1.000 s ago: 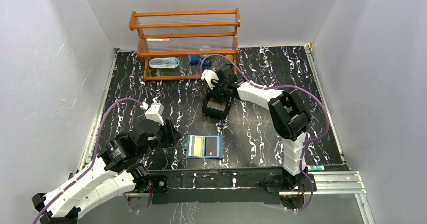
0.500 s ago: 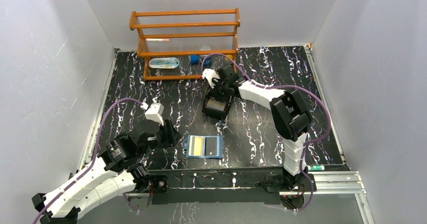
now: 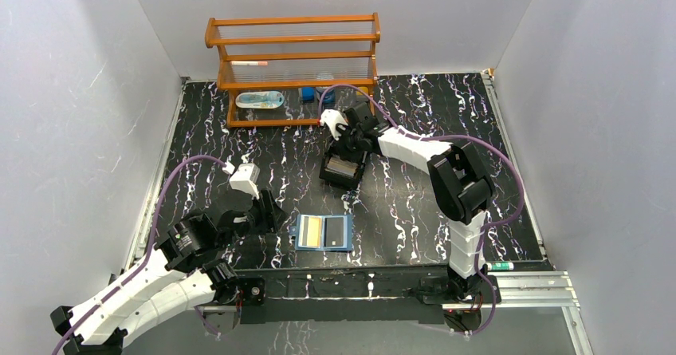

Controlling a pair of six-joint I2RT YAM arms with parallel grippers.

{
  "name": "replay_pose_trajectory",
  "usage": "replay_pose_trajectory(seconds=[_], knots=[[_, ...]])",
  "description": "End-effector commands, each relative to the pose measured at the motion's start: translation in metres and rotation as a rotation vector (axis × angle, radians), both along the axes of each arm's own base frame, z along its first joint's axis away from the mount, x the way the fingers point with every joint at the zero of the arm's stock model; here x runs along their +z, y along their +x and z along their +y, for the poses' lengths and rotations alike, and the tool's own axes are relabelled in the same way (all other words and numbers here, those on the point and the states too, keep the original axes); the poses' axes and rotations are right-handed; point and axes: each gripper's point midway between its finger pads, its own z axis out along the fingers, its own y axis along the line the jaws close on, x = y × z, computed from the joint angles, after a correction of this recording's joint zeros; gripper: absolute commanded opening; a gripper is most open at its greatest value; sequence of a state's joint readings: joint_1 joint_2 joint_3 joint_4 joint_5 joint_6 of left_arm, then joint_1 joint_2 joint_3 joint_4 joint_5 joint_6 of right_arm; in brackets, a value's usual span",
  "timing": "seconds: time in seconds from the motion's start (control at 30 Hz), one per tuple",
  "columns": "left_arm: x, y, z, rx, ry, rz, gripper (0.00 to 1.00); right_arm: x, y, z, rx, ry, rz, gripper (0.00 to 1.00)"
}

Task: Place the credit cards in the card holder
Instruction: Pick up the credit card from the card box.

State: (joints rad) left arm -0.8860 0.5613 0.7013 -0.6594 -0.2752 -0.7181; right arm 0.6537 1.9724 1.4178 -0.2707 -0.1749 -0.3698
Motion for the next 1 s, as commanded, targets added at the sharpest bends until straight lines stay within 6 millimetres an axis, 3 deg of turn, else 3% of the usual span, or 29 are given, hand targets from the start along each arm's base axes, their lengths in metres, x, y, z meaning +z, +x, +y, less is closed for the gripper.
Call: replay_pose_trajectory(seconds=[0.0,0.2,0.37,0.57,0.87,0.97], knots=[[0.000,0.002,0.001,0.008,0.008,-0.008,0.46,0.012,-0.018,0.005,0.035,0.033,0.069,0.10],[0.000,0.002,0.001,0.008,0.006,-0.008,0.46,0.019,-0.016,0.006,0.018,0.040,0.063,0.05],[0.001,0.002,0.001,0.008,0.003,-0.012,0.46,0.025,-0.012,0.004,-0.005,0.038,0.045,0.20],[0.001,0.002,0.001,0.008,0.003,-0.012,0.46,0.019,-0.010,0.004,0.001,0.030,0.056,0.05],[0.001,0.002,0.001,0.007,0.002,-0.013,0.46,0.021,-0.006,0.008,-0.011,0.050,0.055,0.20],[0.001,0.002,0.001,0.006,0.001,-0.012,0.46,0.018,-0.006,0.010,-0.012,0.059,0.064,0.09]])
